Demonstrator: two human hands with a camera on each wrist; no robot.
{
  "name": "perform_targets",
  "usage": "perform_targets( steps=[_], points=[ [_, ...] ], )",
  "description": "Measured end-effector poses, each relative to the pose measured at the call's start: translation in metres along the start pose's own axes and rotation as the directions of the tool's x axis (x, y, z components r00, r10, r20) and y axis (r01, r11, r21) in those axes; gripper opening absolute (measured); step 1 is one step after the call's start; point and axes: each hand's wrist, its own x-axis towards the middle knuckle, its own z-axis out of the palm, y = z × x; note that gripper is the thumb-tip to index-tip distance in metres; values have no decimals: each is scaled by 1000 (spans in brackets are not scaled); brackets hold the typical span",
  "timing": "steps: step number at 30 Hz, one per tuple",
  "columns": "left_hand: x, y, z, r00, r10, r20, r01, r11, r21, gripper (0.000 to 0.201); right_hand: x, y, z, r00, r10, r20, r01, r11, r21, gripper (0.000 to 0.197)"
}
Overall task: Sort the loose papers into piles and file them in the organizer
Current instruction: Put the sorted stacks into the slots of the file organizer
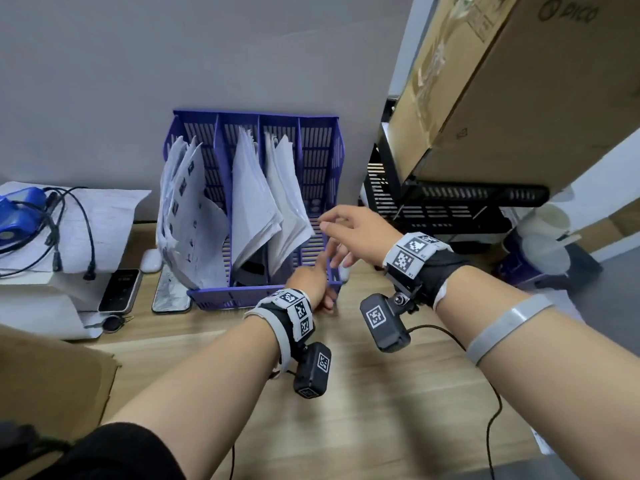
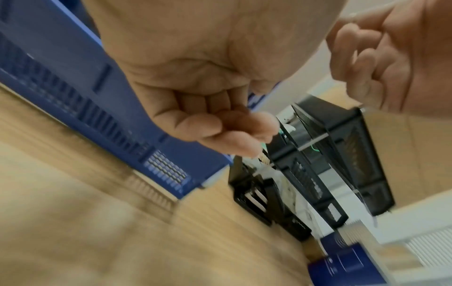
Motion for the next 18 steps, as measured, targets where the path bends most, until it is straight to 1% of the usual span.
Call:
perform_targets(
  steps=[3, 6, 8, 10, 12, 13, 14, 16, 18],
  points=[
    [-2, 1, 53, 992, 15, 123, -18, 999, 27, 67, -27, 57, -31, 990, 137, -45, -134, 989, 69, 17],
    [0, -3, 114, 976, -1, 216, -19, 996, 92, 51, -63, 130, -70, 952, 289, -102, -286, 957, 43, 17],
    [-2, -7, 159, 968, -14, 249, -16, 993, 117, 39, -92, 189, -100, 912, 374, -169, -384, 923, -31, 18],
    [-8, -10, 204, 961, -19, 278, -14, 993, 113, 30, -120, 250, -133, 875, 418, -245, -459, 877, -143, 20],
    [-14, -18, 249, 941, -34, 337, -5, 993, 115, 21, -153, 300, -162, 811, 495, -313, -562, 808, -179, 16],
    [-17, -22, 269, 928, -43, 371, 3, 994, 110, 17, -168, 323, -176, 773, 528, -352, -607, 777, -166, 16],
    [-17, -28, 290, 915, -47, 400, 4, 994, 108, 14, -182, 344, -189, 732, 559, -390, -648, 749, -142, 22],
    [-14, -41, 325, 898, -41, 439, -14, 993, 120, 15, -206, 377, -211, 639, 626, -446, -732, 674, -102, 37],
    [0, -56, 354, 900, -53, 433, -1, 993, 122, 18, -223, 400, -227, 582, 655, -482, -779, 619, -101, 51]
  ],
)
